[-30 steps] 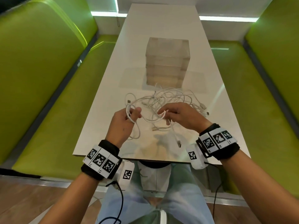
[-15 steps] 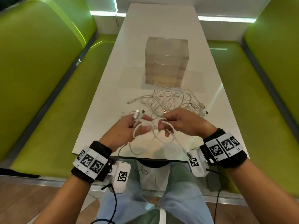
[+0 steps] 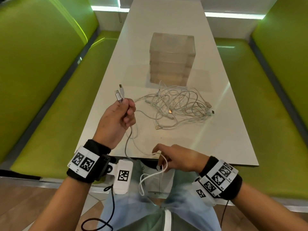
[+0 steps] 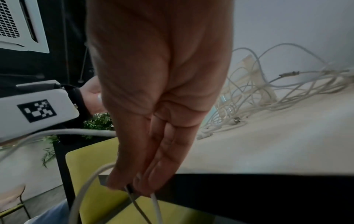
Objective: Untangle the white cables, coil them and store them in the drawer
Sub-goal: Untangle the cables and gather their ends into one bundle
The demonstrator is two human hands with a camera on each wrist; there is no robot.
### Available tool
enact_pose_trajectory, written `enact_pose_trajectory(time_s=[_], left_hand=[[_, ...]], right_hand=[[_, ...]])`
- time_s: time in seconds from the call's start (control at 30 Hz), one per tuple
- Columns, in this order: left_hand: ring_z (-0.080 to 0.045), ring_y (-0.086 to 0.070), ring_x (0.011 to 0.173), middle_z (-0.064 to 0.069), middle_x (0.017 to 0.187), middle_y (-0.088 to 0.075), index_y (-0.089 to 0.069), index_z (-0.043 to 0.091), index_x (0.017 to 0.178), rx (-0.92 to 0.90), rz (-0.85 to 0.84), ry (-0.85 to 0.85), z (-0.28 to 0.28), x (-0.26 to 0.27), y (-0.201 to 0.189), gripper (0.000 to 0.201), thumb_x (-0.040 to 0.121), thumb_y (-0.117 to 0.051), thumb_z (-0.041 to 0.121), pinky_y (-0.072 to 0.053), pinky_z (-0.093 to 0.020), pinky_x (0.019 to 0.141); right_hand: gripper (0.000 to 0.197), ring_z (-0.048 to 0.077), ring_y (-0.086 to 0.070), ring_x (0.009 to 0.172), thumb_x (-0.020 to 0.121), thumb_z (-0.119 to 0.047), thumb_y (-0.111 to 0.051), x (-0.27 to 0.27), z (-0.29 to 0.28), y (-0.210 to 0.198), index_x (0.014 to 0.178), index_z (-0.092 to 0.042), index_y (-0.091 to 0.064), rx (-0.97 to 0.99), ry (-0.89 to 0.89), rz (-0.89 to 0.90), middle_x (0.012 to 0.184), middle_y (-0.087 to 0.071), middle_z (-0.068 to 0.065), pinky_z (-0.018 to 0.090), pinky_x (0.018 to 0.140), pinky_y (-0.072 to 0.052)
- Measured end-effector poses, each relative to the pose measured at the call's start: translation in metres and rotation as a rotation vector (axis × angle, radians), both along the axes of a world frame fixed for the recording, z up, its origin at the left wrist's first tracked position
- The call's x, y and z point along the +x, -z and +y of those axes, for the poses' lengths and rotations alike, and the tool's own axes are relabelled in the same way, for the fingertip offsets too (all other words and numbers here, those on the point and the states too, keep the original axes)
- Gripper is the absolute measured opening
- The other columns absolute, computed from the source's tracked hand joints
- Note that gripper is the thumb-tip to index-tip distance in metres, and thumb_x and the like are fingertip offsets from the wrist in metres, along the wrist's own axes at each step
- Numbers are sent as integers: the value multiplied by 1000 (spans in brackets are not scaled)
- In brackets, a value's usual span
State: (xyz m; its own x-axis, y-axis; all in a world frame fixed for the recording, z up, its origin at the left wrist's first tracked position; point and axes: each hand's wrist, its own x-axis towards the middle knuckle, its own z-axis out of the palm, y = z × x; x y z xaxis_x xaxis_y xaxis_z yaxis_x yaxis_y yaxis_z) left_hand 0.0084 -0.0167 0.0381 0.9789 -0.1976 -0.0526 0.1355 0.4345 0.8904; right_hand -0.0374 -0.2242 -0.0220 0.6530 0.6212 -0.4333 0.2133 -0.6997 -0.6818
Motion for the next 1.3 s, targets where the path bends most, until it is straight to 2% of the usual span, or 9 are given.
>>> enact_pose_trajectory(time_s=[0.23,0.43,0.57,0.67,0.77,0.87,0.97,1.07,1.3], left_hand=[[-4,-35,48,7,60,-48,-60,16,77,-56,-34,-44,-1,0,-6,34,100,-35,18,-31,-16,48],[-4,-39,50,5,62,-54,-66,19,73,-20,-53,-24,-9,-5,-7,31,93,-42,23,-35,-16,50],[-6,-44,52,3,64,-59,-64,14,78,24,-40,-9,-17,-9,-5,22,88,-46,25,-39,-17,54],[-7,-48,54,2,65,-61,-56,7,87,33,-26,21,-26,-14,-3,20,89,-45,24,-42,-18,56],[-9,-46,52,1,61,-56,-53,7,88,-13,8,8,-33,-15,-4,22,94,-40,23,-43,-19,54],[-8,-35,46,4,53,-44,-51,10,86,-56,67,-9,-31,-13,-6,24,100,-34,21,-36,-19,48],[-7,-29,45,6,51,-37,-50,12,82,-78,123,-22,-29,-12,-6,26,101,-34,24,-31,-18,45],[-8,-27,48,6,54,-35,-52,11,85,-66,156,-31,-26,-10,-5,26,101,-35,24,-29,-19,46],[-9,-54,63,2,70,-59,-58,5,104,35,59,38,-11,-11,4,23,95,-39,14,-47,-21,61]], right_hand=[[53,18,-61,101,84,-4,-51,-5,-9,4,133,-21,-44,-27,-67,50,122,-62,3,32,91,-49],[54,7,-54,102,95,-15,-47,3,-11,-5,146,-23,-30,65,72,-40,137,-50,-3,2,82,-38],[64,8,-47,119,94,-25,-54,9,-7,-19,149,-27,-20,108,72,-70,148,-36,-3,20,96,-43],[67,2,-35,132,91,-38,-58,9,7,-30,148,-26,-24,269,113,-46,151,-33,-6,23,109,-32],[29,17,-57,116,97,-26,-47,3,27,-29,121,-11,-49,538,190,39,121,-62,7,37,104,-42],[12,34,-66,97,100,-17,-39,-2,36,-25,91,-11,-45,695,267,164,84,-64,7,44,93,-51],[15,22,-64,70,102,-17,-35,-5,38,-26,89,-11,-41,749,274,295,69,-53,4,26,69,-52],[23,5,-34,49,102,-26,-32,-6,41,-25,97,-10,-48,748,384,340,60,-32,-2,15,47,-32],[34,6,-31,49,101,-32,-35,-8,43,-13,93,-12,-61,714,396,234,54,-36,-13,18,46,-29]])
